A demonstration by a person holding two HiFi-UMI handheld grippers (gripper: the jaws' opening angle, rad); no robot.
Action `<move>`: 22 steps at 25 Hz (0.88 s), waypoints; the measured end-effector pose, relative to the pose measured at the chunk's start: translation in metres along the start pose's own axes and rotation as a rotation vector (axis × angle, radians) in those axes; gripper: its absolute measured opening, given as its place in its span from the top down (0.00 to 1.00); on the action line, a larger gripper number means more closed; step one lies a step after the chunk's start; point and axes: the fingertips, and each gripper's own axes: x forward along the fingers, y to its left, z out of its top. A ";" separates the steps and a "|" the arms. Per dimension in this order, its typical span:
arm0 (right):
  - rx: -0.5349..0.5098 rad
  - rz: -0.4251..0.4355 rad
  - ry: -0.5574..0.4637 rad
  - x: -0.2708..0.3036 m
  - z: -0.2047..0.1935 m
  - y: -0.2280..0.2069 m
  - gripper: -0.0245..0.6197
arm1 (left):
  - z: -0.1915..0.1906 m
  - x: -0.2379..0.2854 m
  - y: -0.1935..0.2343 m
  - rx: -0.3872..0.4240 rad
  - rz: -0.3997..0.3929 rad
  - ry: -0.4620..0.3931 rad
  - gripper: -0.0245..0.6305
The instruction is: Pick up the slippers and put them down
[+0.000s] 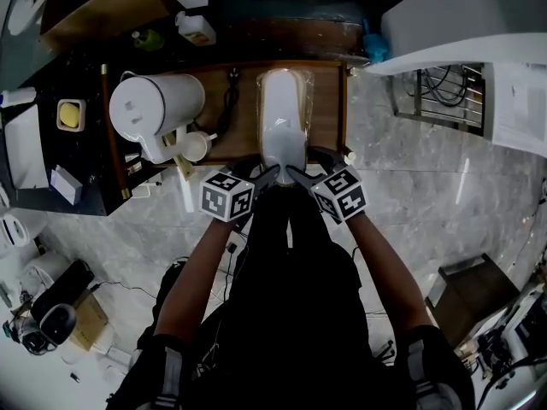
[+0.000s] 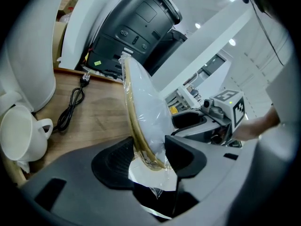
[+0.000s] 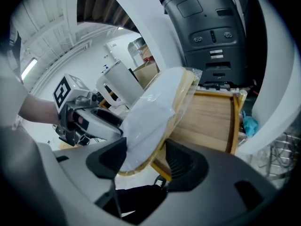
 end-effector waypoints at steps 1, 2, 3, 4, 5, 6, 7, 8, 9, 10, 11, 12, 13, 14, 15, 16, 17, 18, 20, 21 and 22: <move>0.003 0.001 0.002 0.003 -0.001 -0.001 0.55 | -0.001 0.002 0.002 -0.003 0.002 0.002 0.64; 0.006 0.002 0.003 0.005 -0.003 -0.003 0.55 | -0.002 0.004 0.004 -0.005 0.004 0.002 0.64; 0.010 0.001 0.002 0.008 -0.003 -0.005 0.55 | -0.002 0.006 0.007 -0.007 0.005 0.002 0.64; 0.014 0.000 0.001 0.010 -0.003 -0.007 0.55 | -0.002 0.008 0.009 -0.008 0.005 0.001 0.64; 0.017 0.000 0.000 0.012 -0.004 -0.009 0.55 | -0.001 0.009 0.011 -0.009 0.005 0.001 0.64; 0.021 -0.001 0.000 0.015 -0.004 -0.010 0.55 | -0.001 0.010 0.013 -0.009 0.006 0.001 0.64; 0.024 -0.001 0.001 0.017 -0.005 -0.011 0.55 | -0.002 0.012 0.014 -0.010 0.006 0.002 0.64; 0.027 -0.002 0.002 0.018 -0.006 -0.013 0.55 | -0.002 0.013 0.016 -0.012 0.004 0.004 0.64; 0.030 -0.003 0.002 0.020 -0.006 -0.014 0.55 | -0.003 0.015 0.018 -0.014 0.003 0.006 0.64; 0.033 -0.005 0.003 0.022 -0.007 -0.016 0.55 | -0.003 0.018 0.020 -0.016 0.001 0.008 0.64; 0.037 -0.006 0.004 0.024 -0.007 -0.018 0.55 | -0.003 0.019 0.022 -0.017 0.000 0.011 0.64; 0.042 -0.006 0.005 0.026 -0.008 -0.019 0.55 | -0.003 0.021 0.024 -0.018 -0.001 0.016 0.64; 0.047 -0.007 0.007 0.028 -0.009 -0.020 0.55 | -0.003 0.023 0.026 -0.018 -0.002 0.020 0.64; 0.052 -0.007 0.008 0.029 -0.010 -0.022 0.55 | -0.003 0.025 0.027 -0.018 -0.003 0.024 0.64; 0.056 -0.007 0.009 0.030 -0.010 -0.024 0.55 | -0.003 0.027 0.028 -0.018 -0.004 0.026 0.64; 0.060 -0.007 0.009 0.031 -0.010 -0.026 0.55 | -0.002 0.028 0.029 -0.019 -0.005 0.026 0.64; 0.062 -0.006 0.010 0.032 -0.011 -0.028 0.55 | -0.002 0.030 0.031 -0.021 -0.006 0.026 0.64; 0.064 -0.005 0.012 0.034 -0.011 -0.030 0.55 | -0.002 0.032 0.032 -0.023 -0.006 0.026 0.64; 0.065 -0.004 0.016 0.036 -0.012 -0.032 0.55 | -0.002 0.034 0.034 -0.028 -0.005 0.027 0.64; 0.065 -0.003 0.018 0.038 -0.012 -0.033 0.55 | -0.002 0.036 0.035 -0.030 -0.005 0.028 0.64; 0.066 -0.003 0.019 0.039 -0.012 -0.034 0.55 | -0.002 0.037 0.037 -0.032 -0.006 0.030 0.64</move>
